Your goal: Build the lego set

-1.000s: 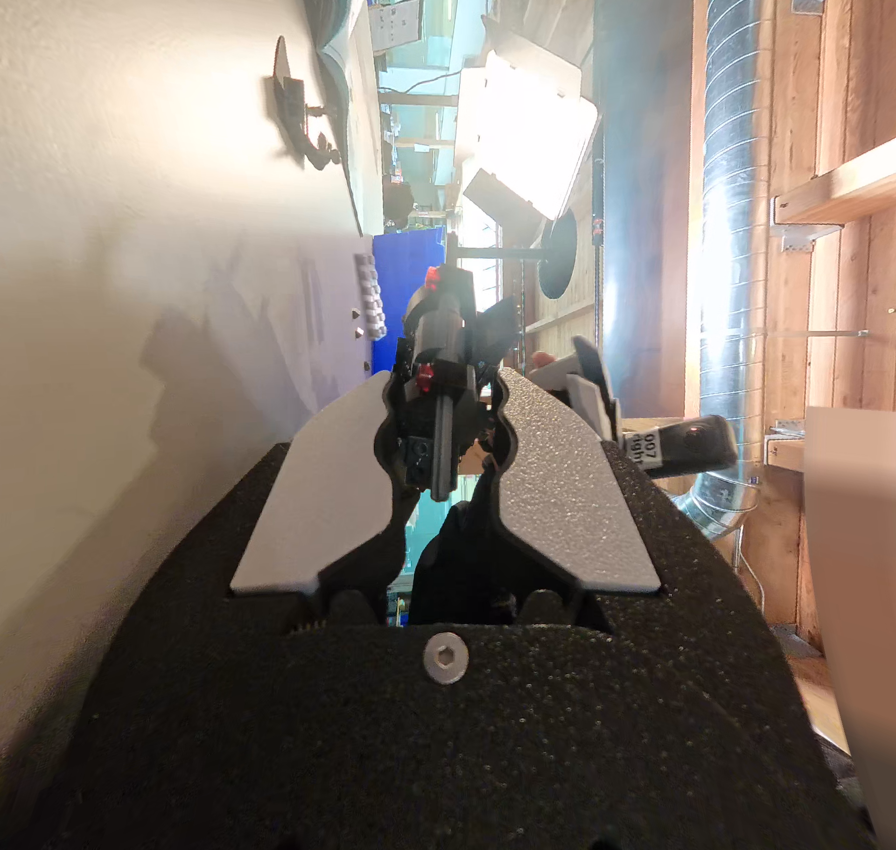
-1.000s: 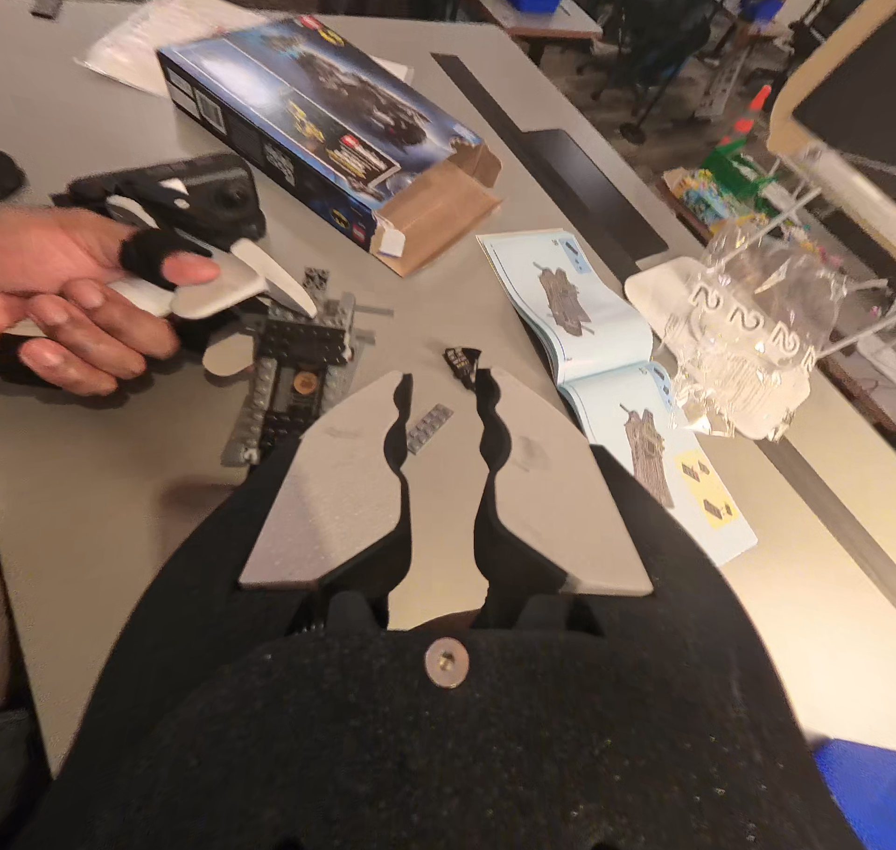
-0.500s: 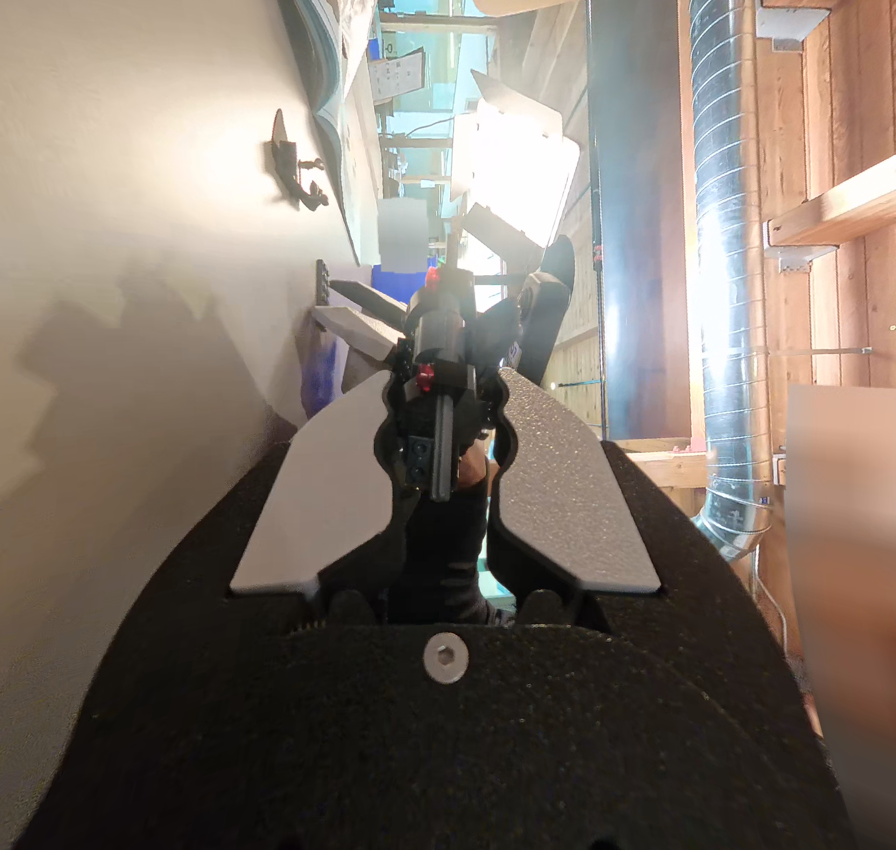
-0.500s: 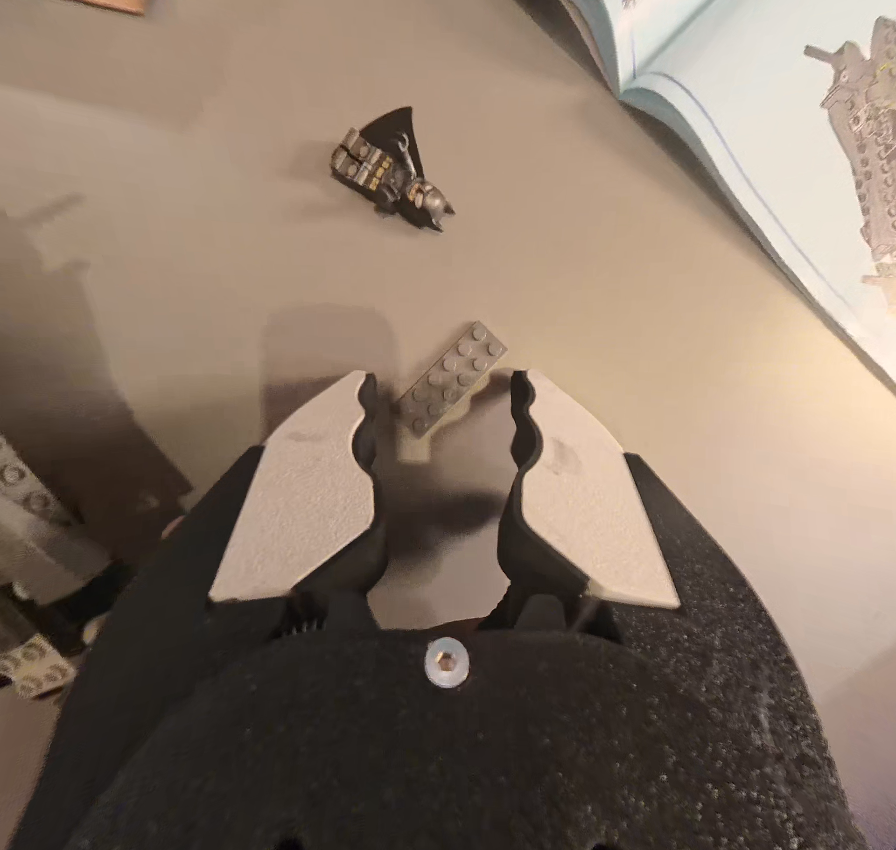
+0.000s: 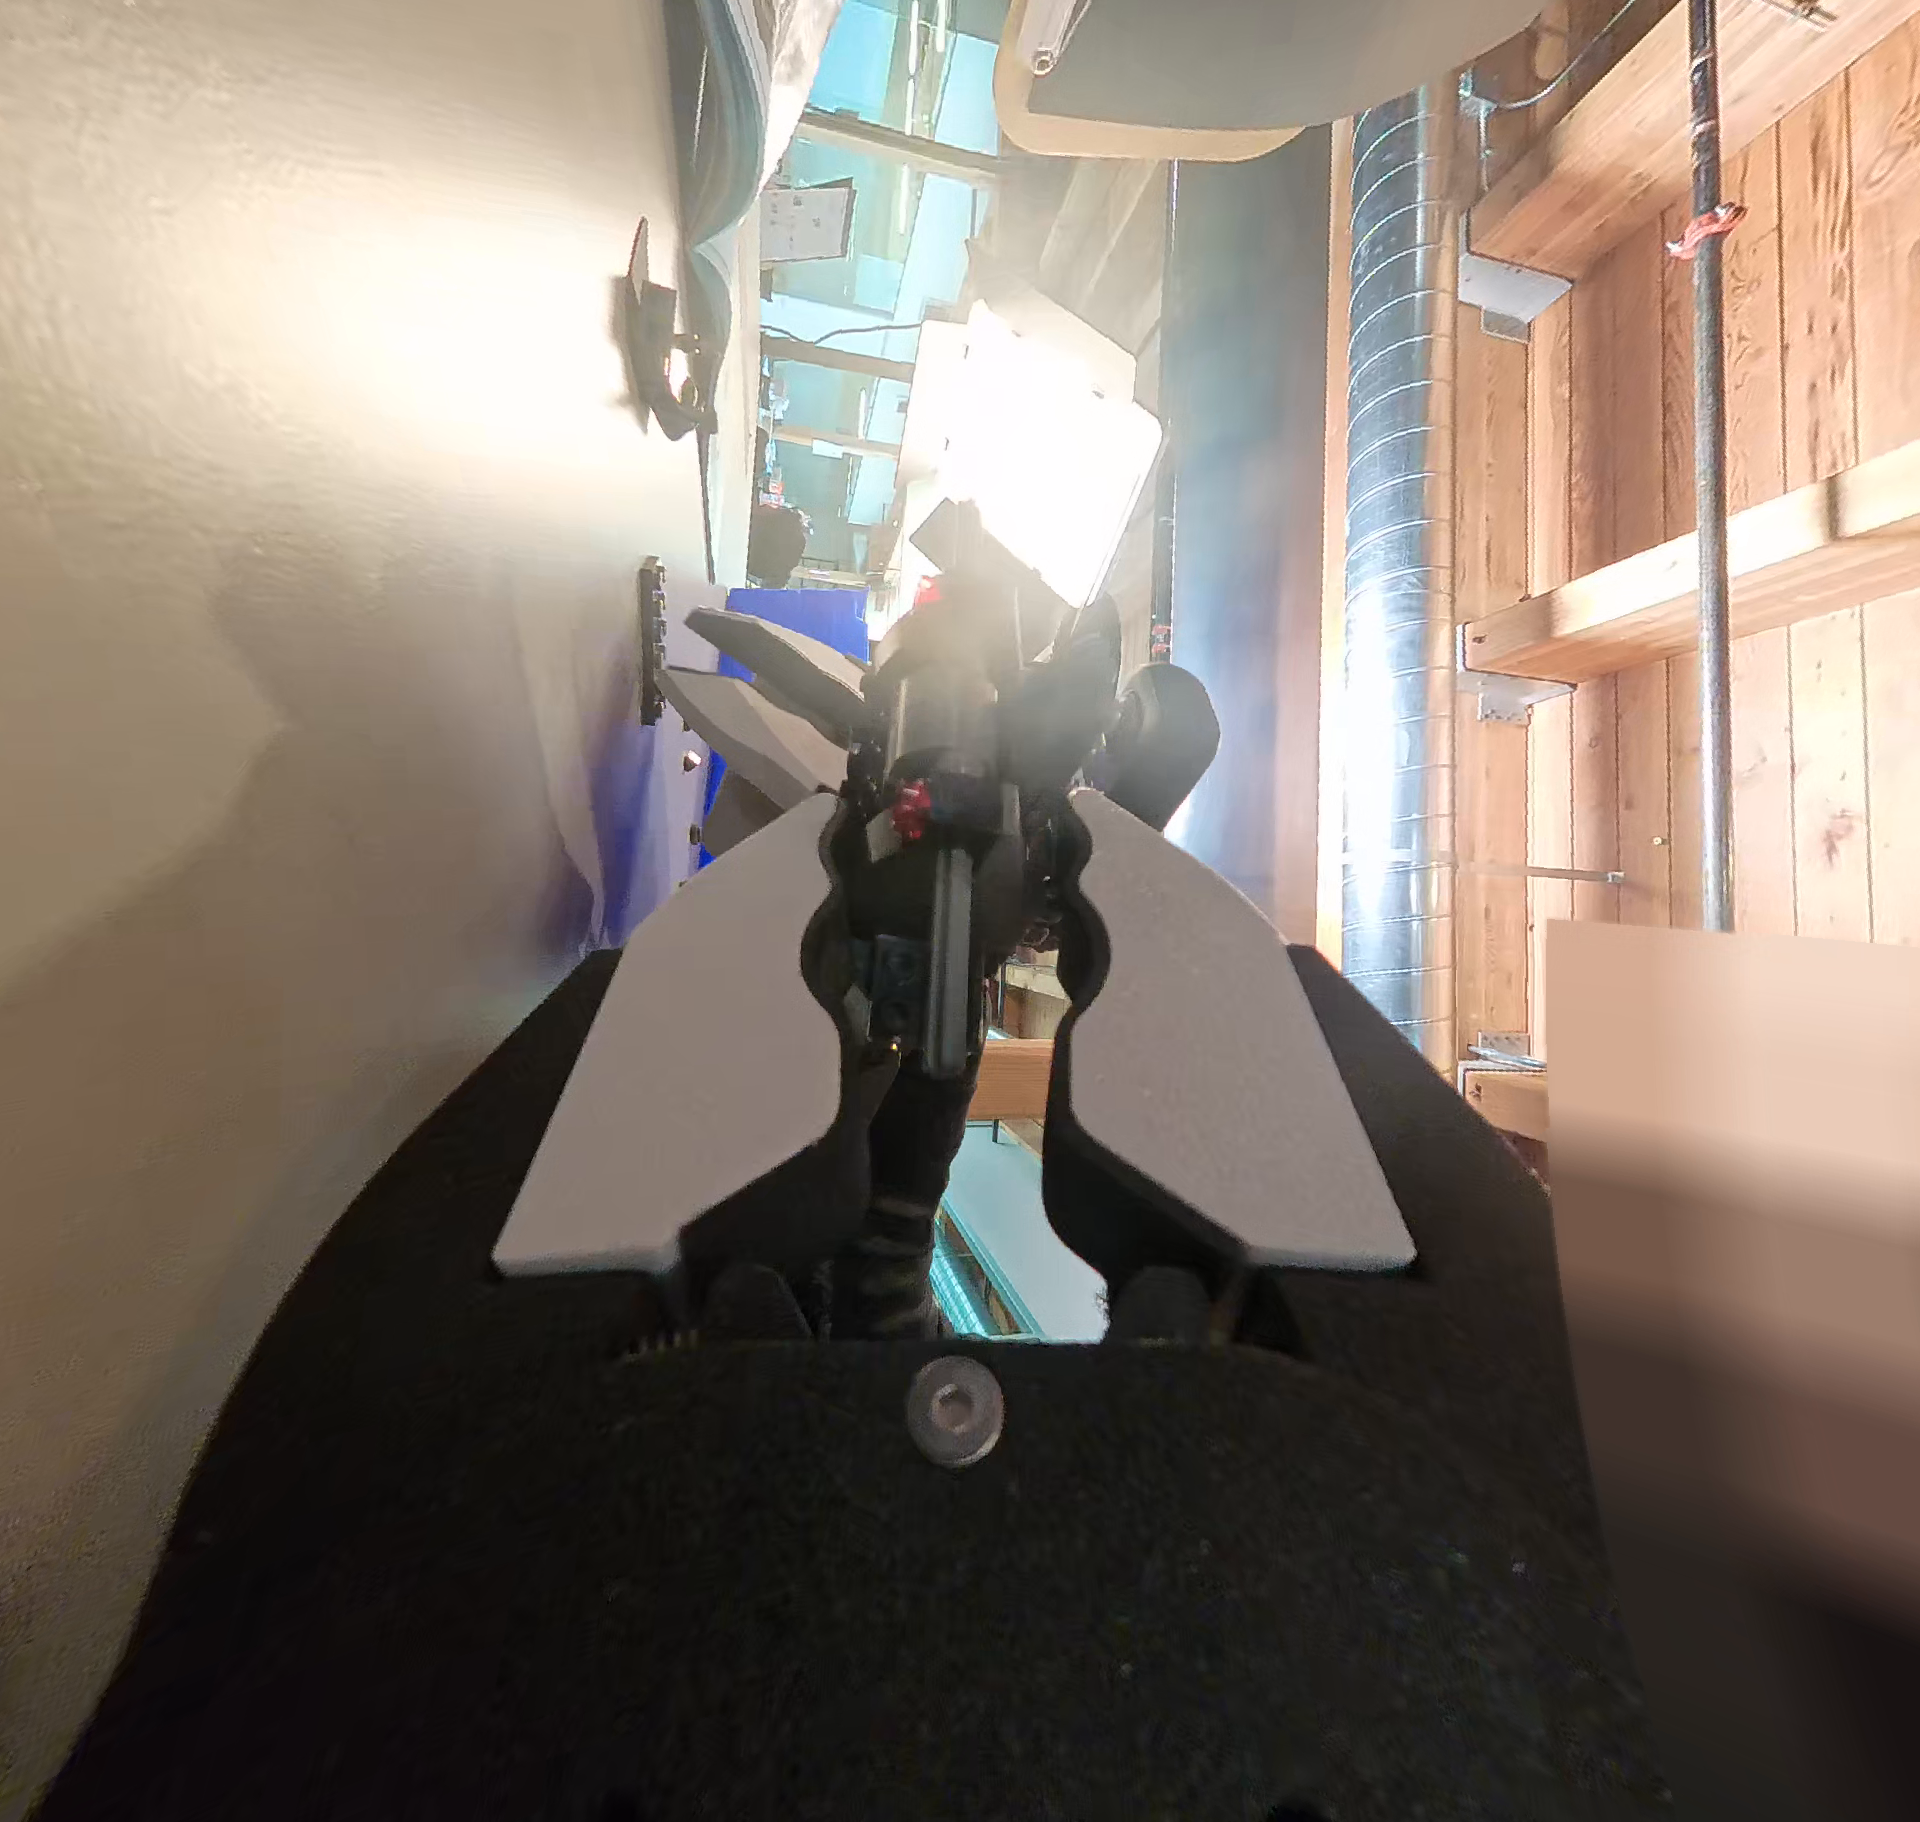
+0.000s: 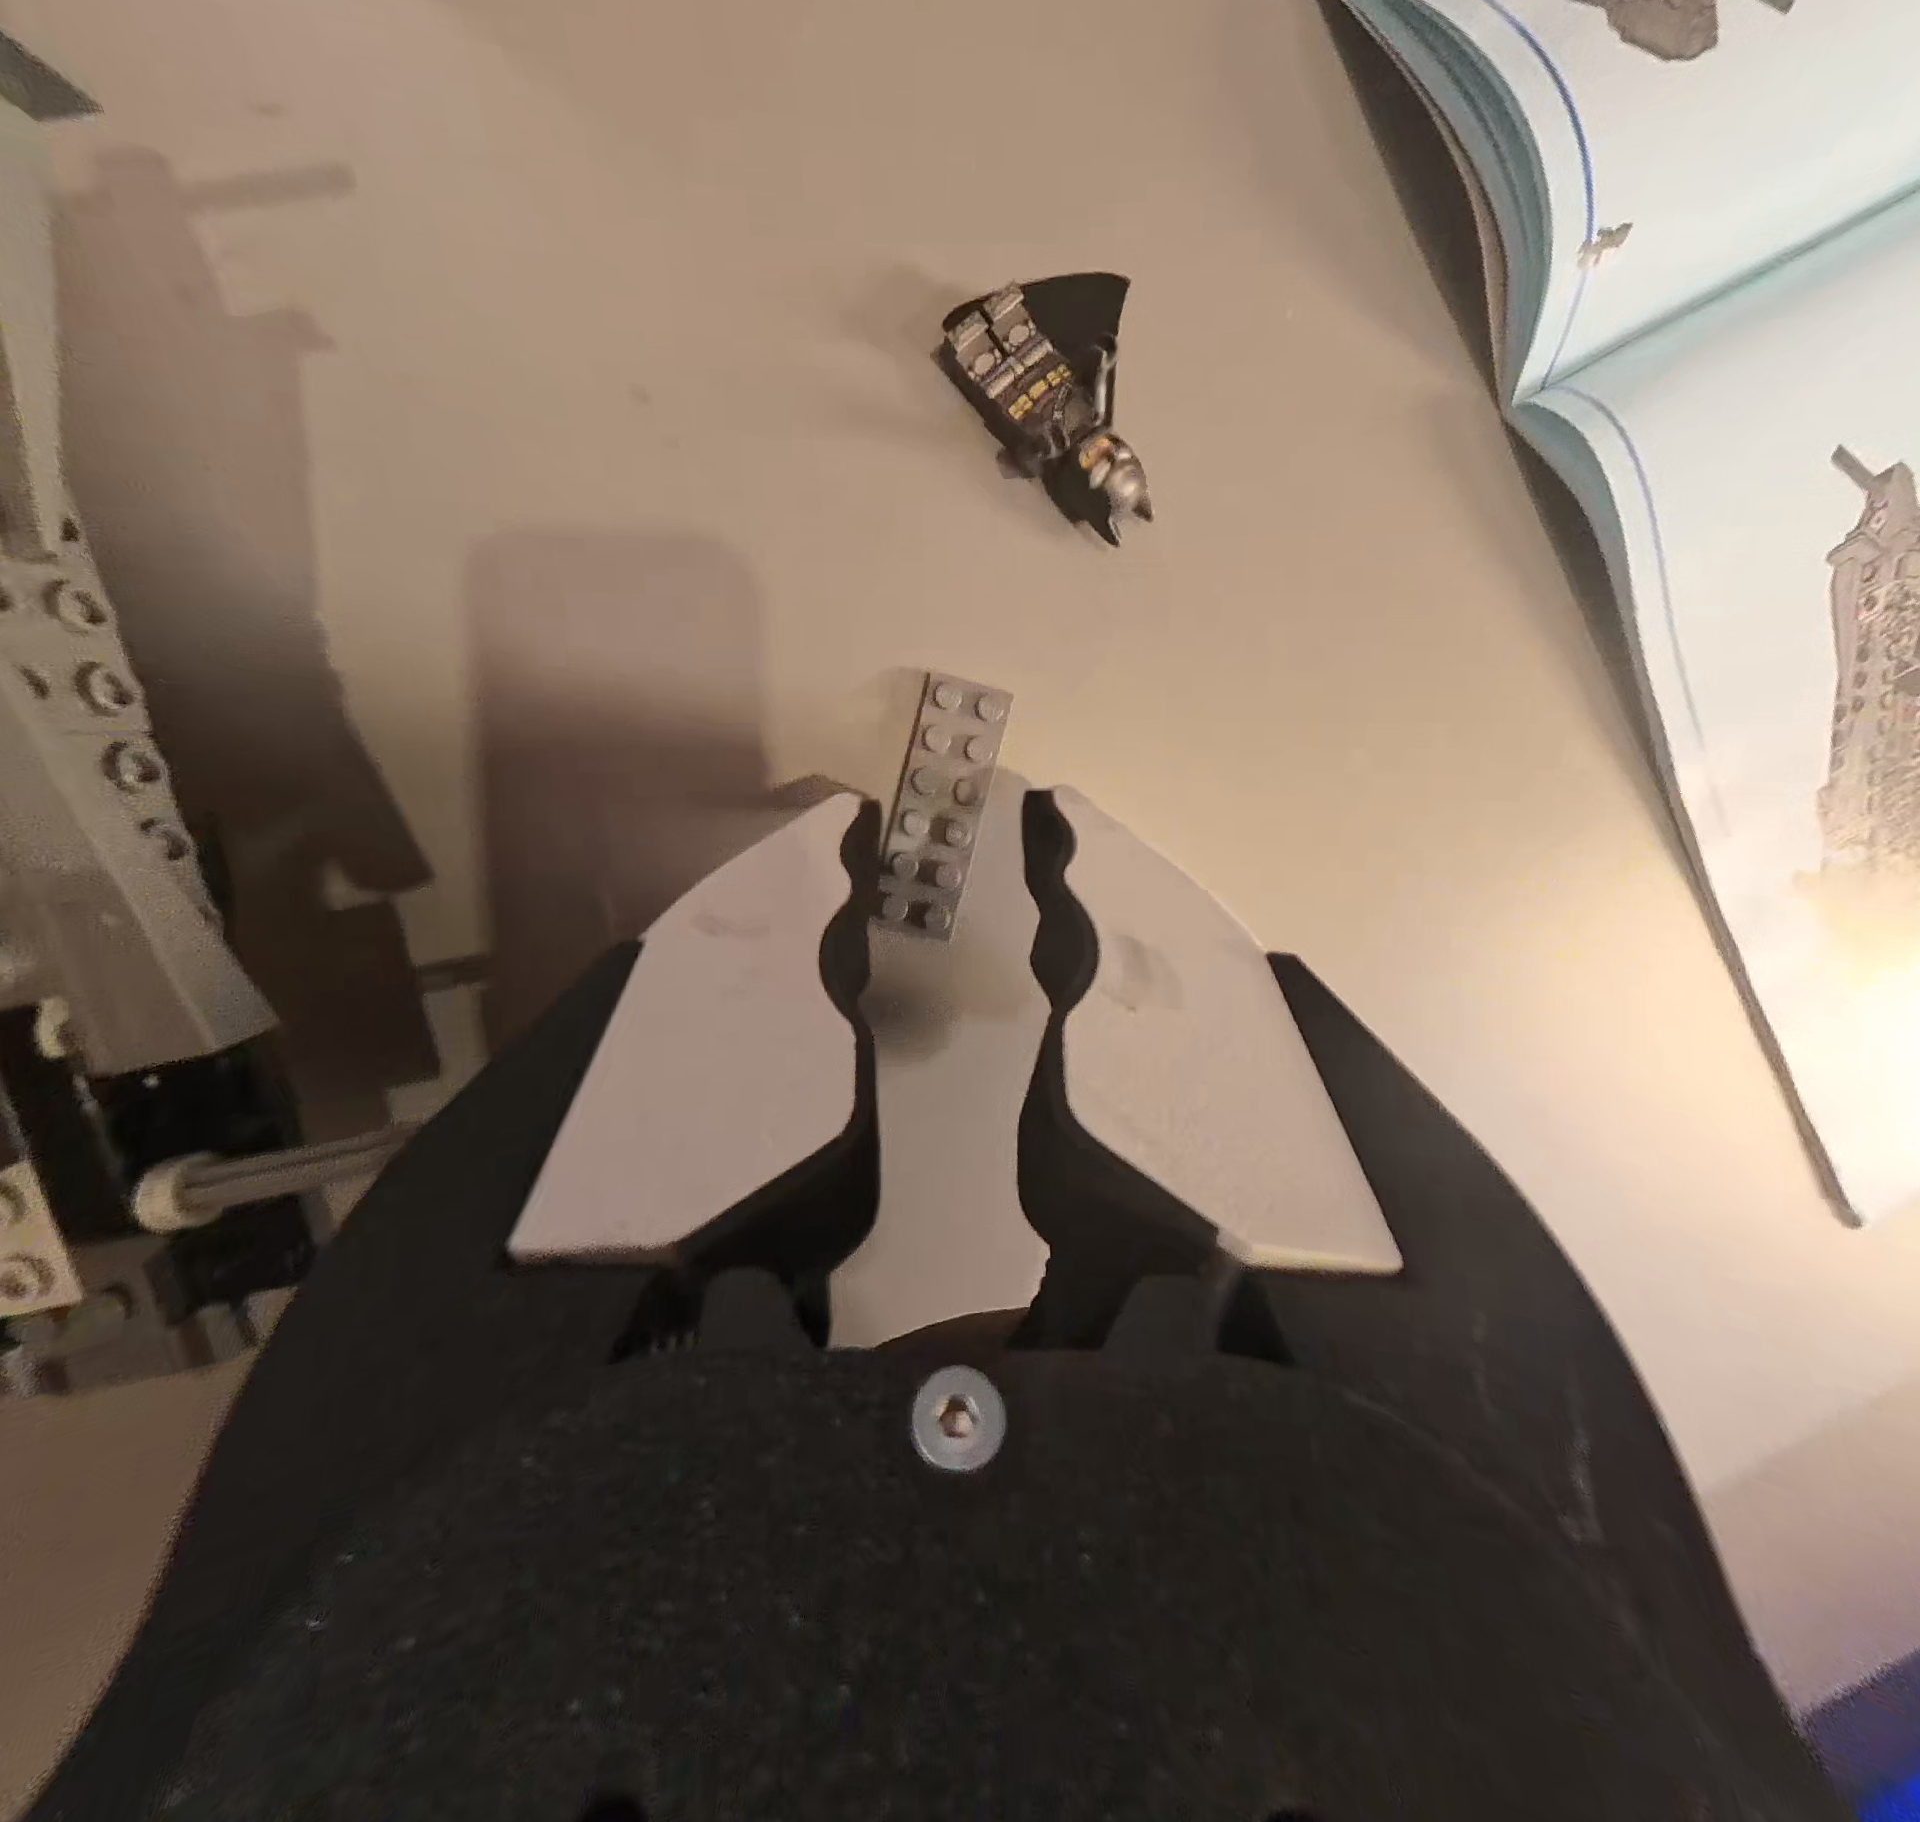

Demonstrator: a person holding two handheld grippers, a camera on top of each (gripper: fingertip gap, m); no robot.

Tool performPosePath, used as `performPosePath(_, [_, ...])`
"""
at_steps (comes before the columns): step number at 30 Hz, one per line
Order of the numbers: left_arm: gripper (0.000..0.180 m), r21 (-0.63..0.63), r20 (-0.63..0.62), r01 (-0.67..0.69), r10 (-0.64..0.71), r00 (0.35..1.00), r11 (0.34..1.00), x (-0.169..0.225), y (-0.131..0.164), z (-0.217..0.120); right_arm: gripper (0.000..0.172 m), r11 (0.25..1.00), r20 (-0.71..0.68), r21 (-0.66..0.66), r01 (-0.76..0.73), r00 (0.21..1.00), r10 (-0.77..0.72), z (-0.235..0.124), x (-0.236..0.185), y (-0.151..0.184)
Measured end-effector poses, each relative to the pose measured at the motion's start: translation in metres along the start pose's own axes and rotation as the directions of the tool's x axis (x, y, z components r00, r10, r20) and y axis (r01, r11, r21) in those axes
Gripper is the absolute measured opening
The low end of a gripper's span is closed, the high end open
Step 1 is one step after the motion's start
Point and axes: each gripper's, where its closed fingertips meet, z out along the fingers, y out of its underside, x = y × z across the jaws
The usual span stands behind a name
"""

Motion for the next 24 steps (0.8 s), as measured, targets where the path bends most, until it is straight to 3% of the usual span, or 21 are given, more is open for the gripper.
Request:
performPosePath(4, [0.036, 0.012, -0.018, 0.017, -0.017, 1.000, 1.000, 0.001, -0.001, 0.000, 0.038, 0.996, 0.058, -0.044, -0.078, 0.995, 0.081, 0.001, -0.007, 0.010])
performPosePath(8, [0.036, 0.006, -0.015, 0.016, -0.016, 1.000, 1.000, 0.001, 0.002, 0.002, 0.017, 0.996, 0.099, -0.058, -0.070, 0.992, 0.075, 0.002, -0.011, 0.010])
performPosePath(16, [0.036, -0.002, -0.033, 0.051, -0.051, 0.998, 0.999, -0.003, 0.007, 0.001, 0.016, 0.995, 0.175, -0.024, -0.094, 0.980, 0.096, -0.002, -0.008, 0.013])
performPosePath(24, [0.036, -0.008, -0.045, 0.047, -0.047, 0.998, 0.999, -0.004, 0.010, 0.004, 0.016, 0.983, 0.251, 0.117, -0.139, 0.962, 0.106, -0.049, -0.017, -0.011])
